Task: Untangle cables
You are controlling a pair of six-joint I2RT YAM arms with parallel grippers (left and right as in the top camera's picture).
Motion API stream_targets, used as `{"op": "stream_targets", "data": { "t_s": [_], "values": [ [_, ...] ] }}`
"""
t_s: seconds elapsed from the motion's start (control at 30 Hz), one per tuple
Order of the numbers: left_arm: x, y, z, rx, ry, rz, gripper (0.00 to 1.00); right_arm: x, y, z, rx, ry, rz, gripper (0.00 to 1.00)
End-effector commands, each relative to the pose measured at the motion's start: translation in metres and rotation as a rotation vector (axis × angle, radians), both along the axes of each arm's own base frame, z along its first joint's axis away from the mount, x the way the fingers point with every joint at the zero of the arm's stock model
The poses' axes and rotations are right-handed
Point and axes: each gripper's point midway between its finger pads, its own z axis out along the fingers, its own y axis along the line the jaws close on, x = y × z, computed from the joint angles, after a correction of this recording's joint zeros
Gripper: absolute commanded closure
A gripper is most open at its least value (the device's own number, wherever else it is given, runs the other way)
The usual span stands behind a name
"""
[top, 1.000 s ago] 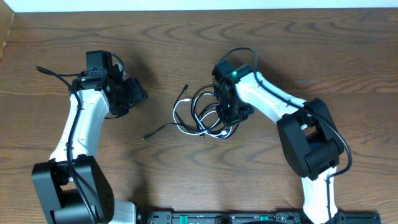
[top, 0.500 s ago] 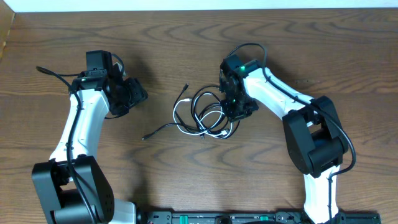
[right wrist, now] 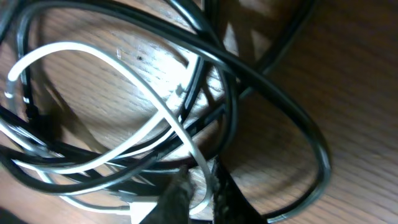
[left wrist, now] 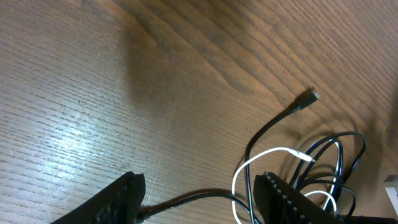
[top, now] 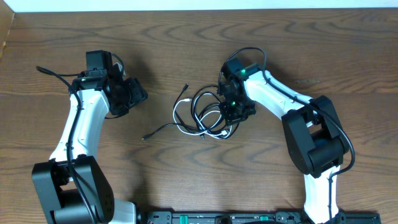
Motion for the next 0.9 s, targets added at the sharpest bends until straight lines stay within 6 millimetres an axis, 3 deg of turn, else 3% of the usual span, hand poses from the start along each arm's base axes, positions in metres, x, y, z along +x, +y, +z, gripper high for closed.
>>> {"op": "stream_targets", "data": {
  "t_s": [0.0,0.2,0.5,0.7,0.87],
  "values": [
    [-0.004,0.003,-0.008,0.016,0.021,-0.008,0.39,-0.008,-0.004,-0.008,0.056,0.058,-0.016,0.93],
    [-0.004,0.003,-0.008,0.016,0.021,-0.008,0.39,-0.01,-0.002,-0.007,0.23,0.121,-0.061,0.99],
    [-0.003,0.003,-0.008,0.016,0.02,-0.007,0.39,-0.004,0.012,0.03,0.591,0.166,-0.049,0.99],
    [-0.003,0.003,-0.008,0.016,0.02,-0.007,0.39,-0.017,0.038,0.045,0.806,0.176,0.006,0.99],
    [-0.003,0.003,-0.008,0.016,0.02,-0.007,0.39,-0.031,0.049,0.031,0.826,0.199,-0.008,0.99]
  ]
}}
